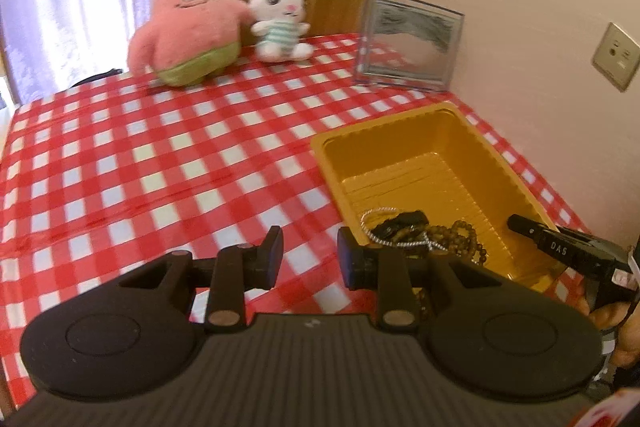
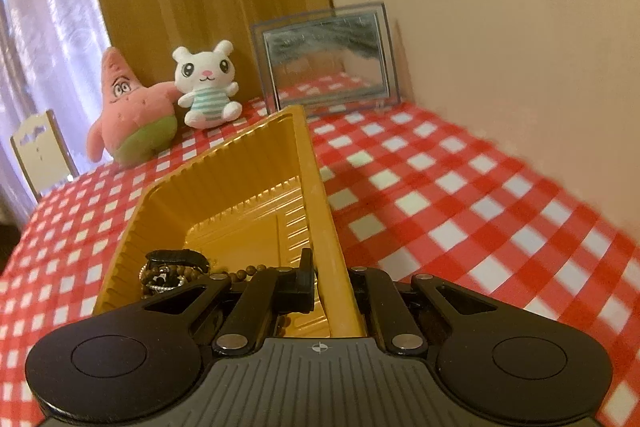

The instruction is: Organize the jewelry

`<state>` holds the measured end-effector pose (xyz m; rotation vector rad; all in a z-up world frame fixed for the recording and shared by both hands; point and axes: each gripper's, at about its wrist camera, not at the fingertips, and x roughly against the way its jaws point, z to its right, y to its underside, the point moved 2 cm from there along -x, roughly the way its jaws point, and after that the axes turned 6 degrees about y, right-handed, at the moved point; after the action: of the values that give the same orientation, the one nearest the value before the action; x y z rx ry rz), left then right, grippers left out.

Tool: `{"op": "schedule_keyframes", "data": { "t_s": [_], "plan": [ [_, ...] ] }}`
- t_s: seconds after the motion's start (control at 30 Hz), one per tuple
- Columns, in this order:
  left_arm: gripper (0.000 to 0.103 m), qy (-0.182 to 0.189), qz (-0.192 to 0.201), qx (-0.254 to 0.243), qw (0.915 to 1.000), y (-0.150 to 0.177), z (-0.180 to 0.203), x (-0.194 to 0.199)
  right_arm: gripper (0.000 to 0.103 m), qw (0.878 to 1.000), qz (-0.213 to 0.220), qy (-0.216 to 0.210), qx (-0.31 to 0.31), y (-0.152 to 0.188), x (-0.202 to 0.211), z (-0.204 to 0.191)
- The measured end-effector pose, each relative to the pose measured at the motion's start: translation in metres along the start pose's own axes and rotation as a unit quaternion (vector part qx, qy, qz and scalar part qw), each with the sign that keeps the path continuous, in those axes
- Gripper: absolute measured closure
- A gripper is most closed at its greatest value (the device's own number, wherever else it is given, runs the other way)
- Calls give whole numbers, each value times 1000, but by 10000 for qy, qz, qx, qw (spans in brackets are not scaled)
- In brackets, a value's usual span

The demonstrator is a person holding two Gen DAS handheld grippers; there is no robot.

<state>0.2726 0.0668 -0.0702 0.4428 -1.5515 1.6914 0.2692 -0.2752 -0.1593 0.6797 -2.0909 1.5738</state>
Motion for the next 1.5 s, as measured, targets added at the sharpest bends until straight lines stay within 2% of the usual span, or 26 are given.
{"op": "schedule_keyframes", "data": {
  "t_s": [0.13, 0.3, 0.4, 0.43, 0.5, 0.53, 0.57, 0.63, 0.8, 0.87, 1.07, 1.2, 1.23, 1.33, 1.4, 1.5],
  "plan": [
    [78, -149, -16, 39, 9999, 6, -8, 2, 97, 9976, -297, -272, -557, 0, -21, 7],
    [77, -231, -73, 150, 9996, 14, -18, 4, 96, 9889, -612, -619, -1203, -5, -46, 24],
    [77, -292, -116, 195, 9993, 18, -19, 4, 93, 9883, -664, -714, -1172, -10, -53, 27],
    [75, -307, -124, 199, 9993, 19, -19, 4, 88, 9893, -658, -703, -1095, -11, -53, 26],
    [68, -389, -135, 198, 9990, 22, -17, 4, 56, 9922, -540, -593, -954, -16, -52, 26],
    [64, -448, -127, 180, 9988, 23, -15, 4, 18, 9934, -389, -510, -949, -18, -49, 27],
    [61, -500, -113, 157, 9986, 24, -13, 4, 5, 9942, -187, -410, -976, -17, -44, 28],
    [57, -583, -95, 151, 9981, 28, -7, 6, 5, 9941, 99, -398, -1005, -24, -38, 35],
    [48, -699, -41, 210, 9973, 37, 12, 16, 5, 9966, 119, -255, -775, -40, -21, 49],
    [38, -830, 53, 169, 9964, 42, 24, 24, 5, 9980, 95, -176, -597, -41, -7, 52],
    [18, -1355, 264, 156, 9903, 63, 65, 46, 5, 9992, 109, -338, 209, -26, 49, 38],
    [14, -1666, 269, 160, 9855, 84, 93, 62, 5, 9954, 103, -573, 762, -8, 83, 26],
    [11, -1779, 265, 144, 9836, 90, 100, 66, 5, 9947, 60, -599, 830, -2, 91, 24],
    [10, -2077, 240, 35, 9779, 107, 118, 77, 5, 9943, -93, -700, 802, 12, 111, 24],
    [10, -2082, 207, 36, 9779, 116, 125, 86, 5, 9945, -280, -770, 658, 19, 122, 25],
    [10, -1902, 186, 188, 9814, 126, 134, 101, 5, 9929, -524, -973, 452, 26, 143, 24]
  ]
}}
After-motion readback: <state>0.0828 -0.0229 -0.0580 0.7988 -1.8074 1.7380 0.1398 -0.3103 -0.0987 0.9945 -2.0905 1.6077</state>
